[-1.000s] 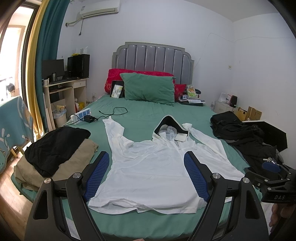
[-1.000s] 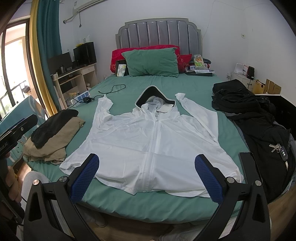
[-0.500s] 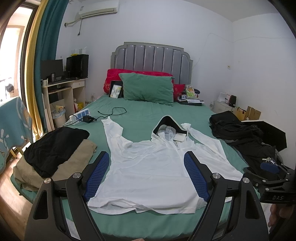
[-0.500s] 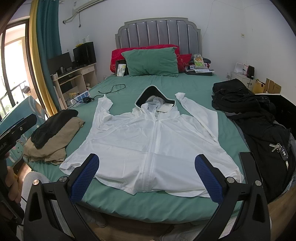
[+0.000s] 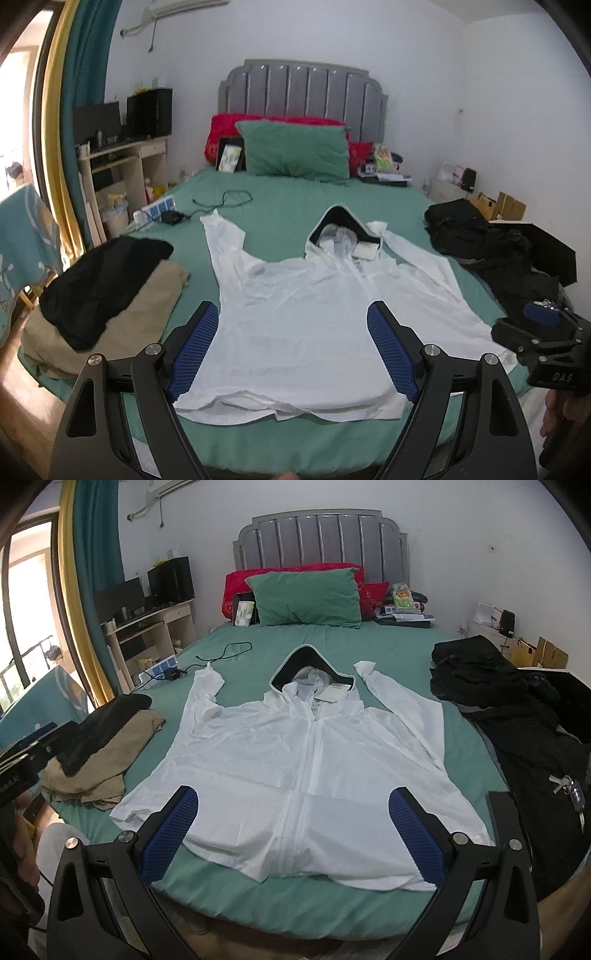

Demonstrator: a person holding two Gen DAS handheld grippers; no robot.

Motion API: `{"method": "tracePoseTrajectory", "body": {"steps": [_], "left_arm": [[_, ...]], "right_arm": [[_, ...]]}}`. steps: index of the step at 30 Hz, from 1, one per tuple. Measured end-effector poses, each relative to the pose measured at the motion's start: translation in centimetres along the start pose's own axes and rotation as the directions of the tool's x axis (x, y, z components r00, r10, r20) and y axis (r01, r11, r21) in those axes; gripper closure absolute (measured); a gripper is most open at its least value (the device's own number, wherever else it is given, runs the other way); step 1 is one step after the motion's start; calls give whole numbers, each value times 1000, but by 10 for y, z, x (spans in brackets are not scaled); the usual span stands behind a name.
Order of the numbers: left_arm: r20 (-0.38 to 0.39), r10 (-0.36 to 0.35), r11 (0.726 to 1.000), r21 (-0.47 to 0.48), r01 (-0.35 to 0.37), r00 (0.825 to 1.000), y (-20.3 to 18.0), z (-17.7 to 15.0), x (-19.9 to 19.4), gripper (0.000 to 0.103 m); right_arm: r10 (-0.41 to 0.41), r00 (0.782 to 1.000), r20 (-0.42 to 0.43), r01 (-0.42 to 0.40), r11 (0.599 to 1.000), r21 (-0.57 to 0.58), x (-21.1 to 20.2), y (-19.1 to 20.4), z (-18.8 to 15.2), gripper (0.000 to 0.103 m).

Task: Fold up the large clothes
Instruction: 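Lower the right tool and grasp the white jacket's sleeve cuff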

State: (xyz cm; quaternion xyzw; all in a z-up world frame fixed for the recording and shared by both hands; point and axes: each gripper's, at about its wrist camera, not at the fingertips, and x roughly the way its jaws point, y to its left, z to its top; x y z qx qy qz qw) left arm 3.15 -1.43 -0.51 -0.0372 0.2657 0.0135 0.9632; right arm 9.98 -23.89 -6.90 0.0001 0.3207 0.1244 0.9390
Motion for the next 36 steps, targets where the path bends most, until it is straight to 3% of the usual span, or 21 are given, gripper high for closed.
{"method": "tracePoseTrajectory", "body": {"steps": [10, 20, 32, 36], "left_arm": [[-123, -8, 998, -70, 0, 992, 11, 6, 73, 18], [-199, 20, 998, -60, -32, 980, 15, 10, 155, 18], [-232, 85, 996, 41, -78, 969, 37, 31, 240, 18], [-215, 96, 991, 107, -74, 972, 39, 42, 265, 18]], "right_arm": [[-19, 999, -48, 19, 1000, -13, 56, -29, 14, 1], [-82, 989, -124, 78, 996, -38, 131, -73, 32, 1], [-113, 979, -169, 92, 987, -128, 216, -106, 74, 1], [-121, 986, -118, 101, 982, -159, 234, -117, 99, 1]]}}
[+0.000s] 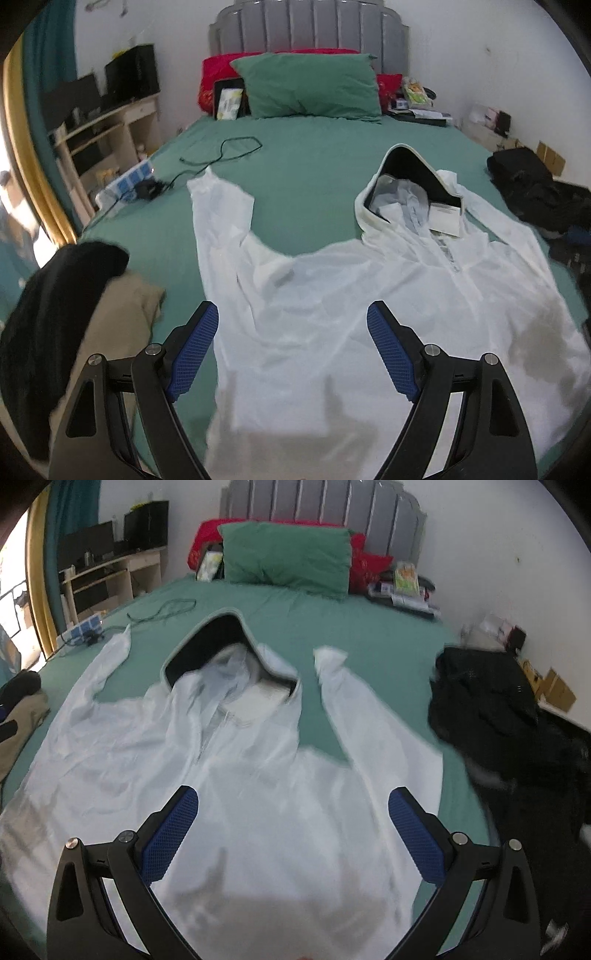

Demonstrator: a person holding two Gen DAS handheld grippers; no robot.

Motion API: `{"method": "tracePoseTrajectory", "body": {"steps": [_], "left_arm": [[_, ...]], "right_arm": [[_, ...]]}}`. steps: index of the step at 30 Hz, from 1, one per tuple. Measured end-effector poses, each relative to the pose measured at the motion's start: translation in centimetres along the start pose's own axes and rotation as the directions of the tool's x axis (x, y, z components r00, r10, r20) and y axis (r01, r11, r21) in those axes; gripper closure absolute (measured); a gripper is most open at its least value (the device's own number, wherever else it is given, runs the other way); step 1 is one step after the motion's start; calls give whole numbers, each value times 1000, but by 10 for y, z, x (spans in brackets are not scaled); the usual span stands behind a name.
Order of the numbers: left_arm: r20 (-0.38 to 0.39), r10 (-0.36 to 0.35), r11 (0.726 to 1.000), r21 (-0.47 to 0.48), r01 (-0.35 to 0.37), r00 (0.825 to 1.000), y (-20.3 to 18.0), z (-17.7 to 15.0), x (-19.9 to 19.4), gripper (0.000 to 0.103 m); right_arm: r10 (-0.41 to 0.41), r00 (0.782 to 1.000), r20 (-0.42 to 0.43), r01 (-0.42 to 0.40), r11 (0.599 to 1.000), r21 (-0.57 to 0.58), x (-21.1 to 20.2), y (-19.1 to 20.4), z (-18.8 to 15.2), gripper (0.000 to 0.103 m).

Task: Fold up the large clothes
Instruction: 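Lower the right tool and grasp the white jacket's sleeve cuff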

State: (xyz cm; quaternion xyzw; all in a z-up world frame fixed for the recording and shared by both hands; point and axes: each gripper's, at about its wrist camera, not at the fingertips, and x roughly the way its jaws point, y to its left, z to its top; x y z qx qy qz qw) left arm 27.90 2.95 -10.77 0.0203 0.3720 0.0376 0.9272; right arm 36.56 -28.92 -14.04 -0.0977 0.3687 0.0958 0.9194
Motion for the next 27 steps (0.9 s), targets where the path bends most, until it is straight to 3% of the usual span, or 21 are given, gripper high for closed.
{"method": "tracePoseTrajectory", "body": {"steps": [3, 5, 8, 12, 18, 19, 22, 27], "left_arm": [[-1, -6, 1000, -11, 6, 1000, 11, 18, 23, 18], [14, 5, 999, -34, -5, 1000, 22, 29, 42, 18], [20, 56, 998, -35, -55, 998, 39, 34, 66, 18], [-15, 72, 996, -53, -73, 997, 62, 25, 87, 18], [-78, 55, 994, -92, -63, 995, 82, 13, 112, 18], [-82, 50, 994, -93, -57, 995, 83, 11, 114, 18], [-86, 19, 995, -101, -28, 996, 84, 10, 115, 18], [-70, -17, 993, -120, 9, 997, 84, 13, 106, 18]], "right_arm": [[-21, 1000, 5, 21, 1000, -11, 23, -14, 21, 3], [-22, 1000, -18, 22, 1000, -1, 46, -26, 34, 16], [-3, 996, -86, 7, 999, 48, 92, -49, 46, 25], [23, 986, -165, -7, 995, 96, 155, -70, 55, 27], [14, 973, -232, -2, 999, 54, 228, -65, 70, 27], [21, 974, -228, -8, 998, 58, 236, -64, 72, 32], [28, 979, -201, -16, 998, 60, 235, -66, 83, 100], [-12, 990, -143, 20, 998, 59, 198, -78, 95, 101]]}}
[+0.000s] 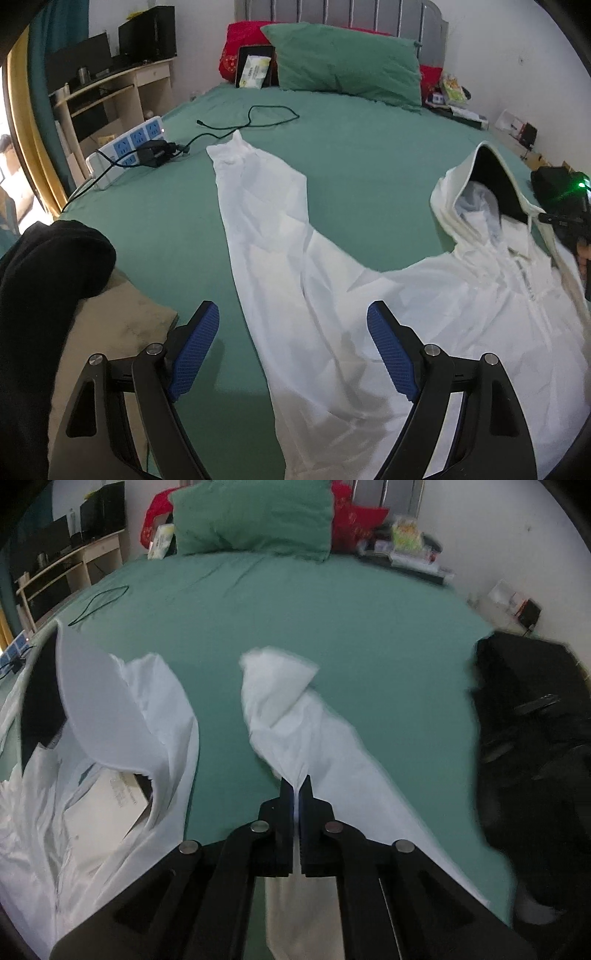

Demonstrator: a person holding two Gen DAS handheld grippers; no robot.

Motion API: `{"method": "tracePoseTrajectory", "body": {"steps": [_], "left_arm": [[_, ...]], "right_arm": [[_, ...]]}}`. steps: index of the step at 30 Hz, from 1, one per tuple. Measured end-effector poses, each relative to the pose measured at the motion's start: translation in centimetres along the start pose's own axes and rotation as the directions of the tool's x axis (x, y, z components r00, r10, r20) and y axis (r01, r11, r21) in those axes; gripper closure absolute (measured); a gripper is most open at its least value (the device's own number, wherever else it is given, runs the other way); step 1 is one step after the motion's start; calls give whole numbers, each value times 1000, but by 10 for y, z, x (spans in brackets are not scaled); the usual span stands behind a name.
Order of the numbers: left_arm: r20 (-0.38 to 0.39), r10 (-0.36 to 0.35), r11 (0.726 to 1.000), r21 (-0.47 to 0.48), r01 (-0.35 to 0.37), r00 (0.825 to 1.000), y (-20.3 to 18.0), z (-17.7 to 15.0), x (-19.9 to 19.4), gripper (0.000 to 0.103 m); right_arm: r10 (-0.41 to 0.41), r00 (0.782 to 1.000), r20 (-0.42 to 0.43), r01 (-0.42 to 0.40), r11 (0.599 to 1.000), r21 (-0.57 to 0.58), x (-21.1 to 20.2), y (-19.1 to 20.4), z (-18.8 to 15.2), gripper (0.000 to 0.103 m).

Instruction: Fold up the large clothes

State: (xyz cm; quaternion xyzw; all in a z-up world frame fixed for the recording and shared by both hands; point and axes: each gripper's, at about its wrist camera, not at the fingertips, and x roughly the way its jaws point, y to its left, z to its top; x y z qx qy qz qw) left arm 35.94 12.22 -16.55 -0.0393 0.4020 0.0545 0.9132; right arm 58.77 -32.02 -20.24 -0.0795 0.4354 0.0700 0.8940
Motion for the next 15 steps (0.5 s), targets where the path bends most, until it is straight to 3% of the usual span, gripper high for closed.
{"method": "tracePoseTrajectory", "body": {"steps": [5, 7, 11, 15], "left_arm": [[53, 3, 1000, -10, -2, 999, 4, 11, -21, 18], [66, 12, 1000, -9, -11, 998, 6, 15, -30, 18], [58, -19, 998, -63, 22, 998, 18, 22, -47, 18], [61, -21, 997, -76, 26, 998, 28, 22, -57, 18]], "right_arm": [[41, 995, 93, -47, 997, 65, -90, -7, 9, 101], [124, 984, 130, -137, 986, 98, -129, -3, 15, 101], [219, 955, 202, -240, 967, 85, -193, 36, 22, 101], [272, 936, 222, -285, 958, 26, -223, 97, 25, 101]]}}
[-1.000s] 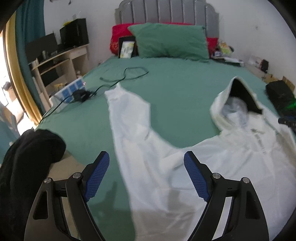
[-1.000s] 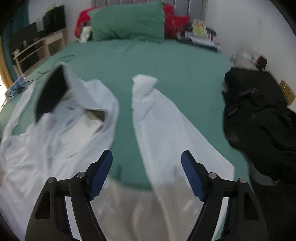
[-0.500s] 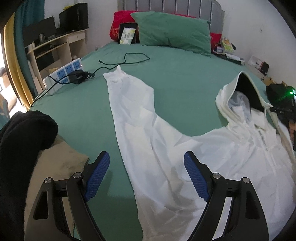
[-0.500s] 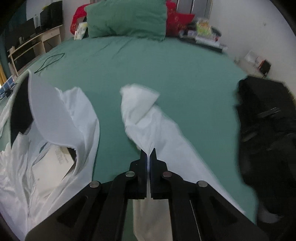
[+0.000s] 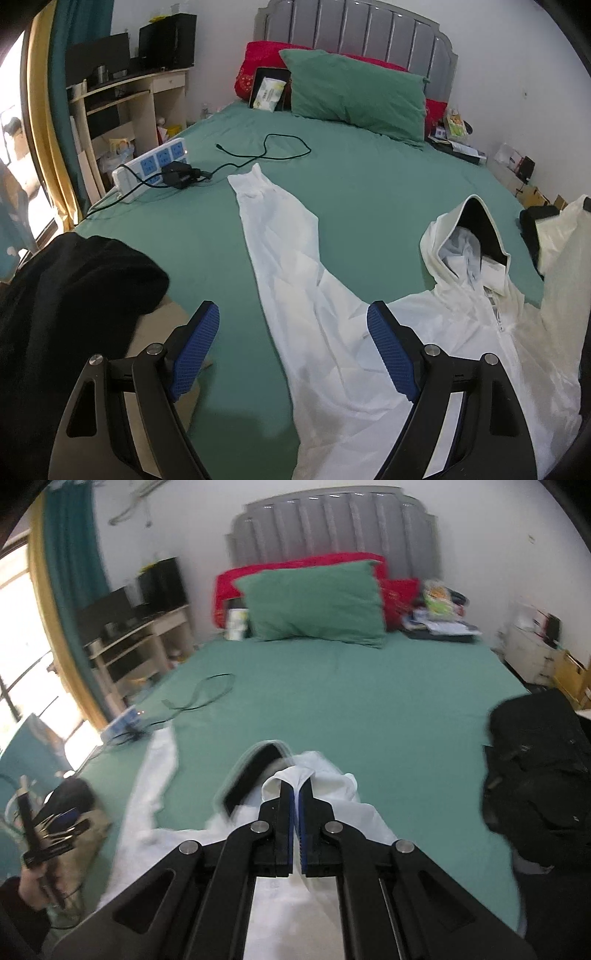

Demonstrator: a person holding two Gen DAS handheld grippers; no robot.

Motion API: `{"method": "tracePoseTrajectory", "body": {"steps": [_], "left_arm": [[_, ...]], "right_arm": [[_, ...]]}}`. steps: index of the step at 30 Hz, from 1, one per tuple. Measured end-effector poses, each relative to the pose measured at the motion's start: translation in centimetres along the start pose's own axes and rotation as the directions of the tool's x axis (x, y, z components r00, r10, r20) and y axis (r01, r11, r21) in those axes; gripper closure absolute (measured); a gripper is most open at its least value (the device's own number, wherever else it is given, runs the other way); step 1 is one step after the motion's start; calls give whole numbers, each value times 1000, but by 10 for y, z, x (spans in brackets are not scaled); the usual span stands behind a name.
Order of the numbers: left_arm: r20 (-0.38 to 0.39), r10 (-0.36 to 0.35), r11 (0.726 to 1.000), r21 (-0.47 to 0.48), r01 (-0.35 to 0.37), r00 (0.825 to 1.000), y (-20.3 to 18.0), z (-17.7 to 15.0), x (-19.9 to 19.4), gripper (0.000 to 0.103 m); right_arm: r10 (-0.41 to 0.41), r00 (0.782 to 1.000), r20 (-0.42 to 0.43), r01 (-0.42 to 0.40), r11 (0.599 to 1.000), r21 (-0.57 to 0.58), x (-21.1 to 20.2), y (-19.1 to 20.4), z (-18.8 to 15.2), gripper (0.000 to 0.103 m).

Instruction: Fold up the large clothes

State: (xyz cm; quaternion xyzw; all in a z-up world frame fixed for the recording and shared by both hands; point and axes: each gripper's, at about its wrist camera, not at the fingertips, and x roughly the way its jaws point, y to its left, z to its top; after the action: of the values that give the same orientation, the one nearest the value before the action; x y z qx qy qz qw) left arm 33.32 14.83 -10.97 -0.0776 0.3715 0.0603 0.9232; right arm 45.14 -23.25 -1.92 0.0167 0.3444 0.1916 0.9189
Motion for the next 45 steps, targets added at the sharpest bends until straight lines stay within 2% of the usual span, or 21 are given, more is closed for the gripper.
{"method": "tracePoseTrajectory", "body": {"steps": [3, 6, 8, 10, 11, 12, 13, 14, 15, 18, 23, 28, 29, 30, 31, 32, 35, 37, 40, 43, 45], "left_arm": [[7, 3, 1000, -9, -3, 1000, 9, -1, -4, 18], [4, 6, 1000, -23, -6, 1000, 17, -1, -7, 18], [0, 6, 999, -31, -6, 1000, 22, 0, -7, 18], [-9, 8, 999, -33, -8, 1000, 26, 0, -6, 18], [-11, 8, 999, -33, -8, 1000, 27, 0, -5, 18], [-16, 8, 1000, -30, -9, 1000, 28, 0, -4, 18], [-23, 10, 1000, -26, -11, 1000, 29, 0, -2, 18], [-32, 11, 1000, -23, -12, 999, 30, -1, 0, 18], [-38, 10, 1000, -23, -11, 999, 32, -2, 1, 18], [-67, 4, 999, -40, -7, 998, 39, -4, 7, 18], [-77, -7, 998, -63, 2, 997, 47, 0, 10, 18], [-78, -17, 997, -70, 12, 997, 53, 4, 9, 18], [-79, -22, 997, -75, 16, 997, 56, 4, 9, 18], [-79, -26, 997, -78, 20, 997, 57, 5, 8, 18], [-80, -34, 996, -86, 27, 996, 59, 6, 7, 18], [-80, -38, 995, -92, 31, 996, 62, 7, 7, 18], [-68, -35, 993, -114, 27, 997, 72, 11, 4, 18], [-58, -28, 991, -131, 21, 998, 79, 14, 2, 18], [-52, -31, 989, -148, 23, 998, 84, 15, 1, 18], [-55, -45, 989, -141, 37, 997, 83, 14, 2, 18], [-56, -39, 990, -135, 31, 998, 84, 13, 2, 18]], "right_arm": [[61, 998, 15, -60, 998, -13, 4, 39, -7, 101], [128, 992, -5, -128, 992, -23, 27, 78, -36, 100], [157, 983, -100, -159, 987, -17, 59, 99, -67, 100], [164, 959, -233, -176, 984, -33, 96, 121, -111, 98], [142, 937, -319, -167, 985, -52, 117, 132, -137, 93], [128, 921, -368, -162, 985, -63, 125, 139, -155, 89], [108, 902, -418, -151, 986, -72, 136, 146, -175, 76], [101, 887, -450, -149, 986, -72, 142, 150, -189, 66], [99, 883, -459, -148, 986, -71, 143, 152, -195, 64], [56, 903, -427, -106, 990, -96, 137, 158, -197, 60], [-14, 956, -294, -24, 992, -127, 126, 171, -168, 50], [-37, 964, -264, -28, 970, -240, 155, 213, -163, 50], [-54, 960, -275, -23, 962, -272, 166, 218, -166, 60], [-56, 956, -287, -27, 960, -278, 172, 218, -169, 76], [-59, 948, -312, -33, 958, -284, 182, 220, -171, 100], [-84, 949, -305, -9, 957, -292, 185, 221, -169, 101], [-61, 983, -174, 6, 954, -301, 164, 231, -158, 101], [29, 993, -116, -66, 942, -330, 147, 246, -156, 101], [56, 979, -198, -133, 904, -406, 155, 265, -172, 100], [165, 931, -325, -270, 911, -310, 164, 261, -189, 98], [166, 915, -369, -282, 915, -288, 166, 257, -197, 75]]}}
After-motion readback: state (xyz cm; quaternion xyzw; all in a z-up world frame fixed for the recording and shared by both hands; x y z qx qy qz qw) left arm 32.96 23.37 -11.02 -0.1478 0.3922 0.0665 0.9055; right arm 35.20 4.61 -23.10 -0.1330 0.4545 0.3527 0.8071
